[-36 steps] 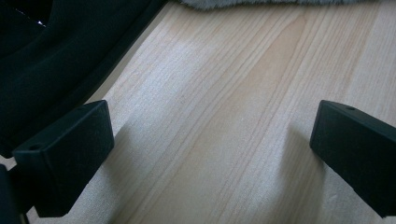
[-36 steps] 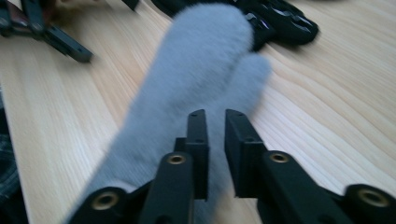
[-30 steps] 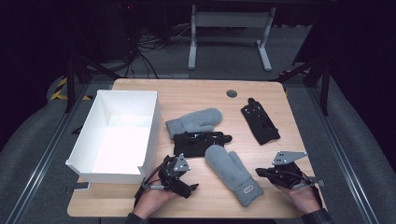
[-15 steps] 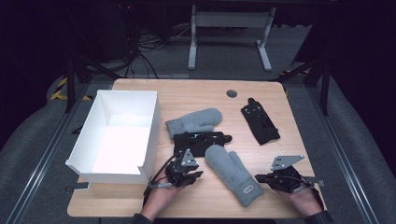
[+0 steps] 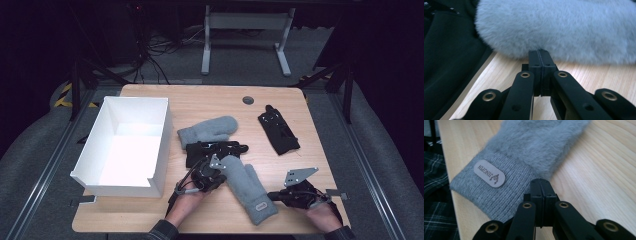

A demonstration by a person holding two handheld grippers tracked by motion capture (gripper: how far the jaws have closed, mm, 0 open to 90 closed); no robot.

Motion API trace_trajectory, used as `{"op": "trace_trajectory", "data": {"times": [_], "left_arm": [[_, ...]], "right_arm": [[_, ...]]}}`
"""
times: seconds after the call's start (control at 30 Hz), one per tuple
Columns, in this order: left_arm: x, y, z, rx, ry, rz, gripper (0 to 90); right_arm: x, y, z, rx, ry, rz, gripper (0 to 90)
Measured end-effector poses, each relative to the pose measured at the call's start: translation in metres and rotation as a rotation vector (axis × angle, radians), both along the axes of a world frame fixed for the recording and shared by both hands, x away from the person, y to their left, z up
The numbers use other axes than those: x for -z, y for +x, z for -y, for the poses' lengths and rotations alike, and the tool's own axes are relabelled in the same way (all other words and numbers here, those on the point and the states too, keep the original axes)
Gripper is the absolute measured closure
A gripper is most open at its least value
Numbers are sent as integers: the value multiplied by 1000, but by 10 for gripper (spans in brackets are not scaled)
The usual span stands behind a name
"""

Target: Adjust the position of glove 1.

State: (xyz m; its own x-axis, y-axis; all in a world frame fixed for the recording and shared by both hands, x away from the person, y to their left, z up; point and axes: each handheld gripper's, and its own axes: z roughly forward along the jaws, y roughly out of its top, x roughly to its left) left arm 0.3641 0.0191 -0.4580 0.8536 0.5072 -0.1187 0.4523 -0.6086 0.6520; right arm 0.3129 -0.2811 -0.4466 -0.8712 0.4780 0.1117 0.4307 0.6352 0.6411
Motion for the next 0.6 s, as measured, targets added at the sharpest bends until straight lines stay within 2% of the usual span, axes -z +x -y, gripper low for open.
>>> {"op": "trace_trajectory", "data": {"times": [0.27, 0.4, 0.43, 0.6], "left_arm": [[-2, 2, 5, 9, -17, -15, 900], [-2, 2, 8, 19, -31, -26, 900], [-2, 2, 10, 22, -32, -31, 900], [-3, 1, 12, 33, -39, -34, 900]], "right_arm": [[3, -3, -19, -104, 31, -19, 900], [4, -3, -26, -133, 35, -24, 900], [4, -4, -33, -157, 42, -28, 900], [5, -7, -51, -205, 52, -28, 900]]}}
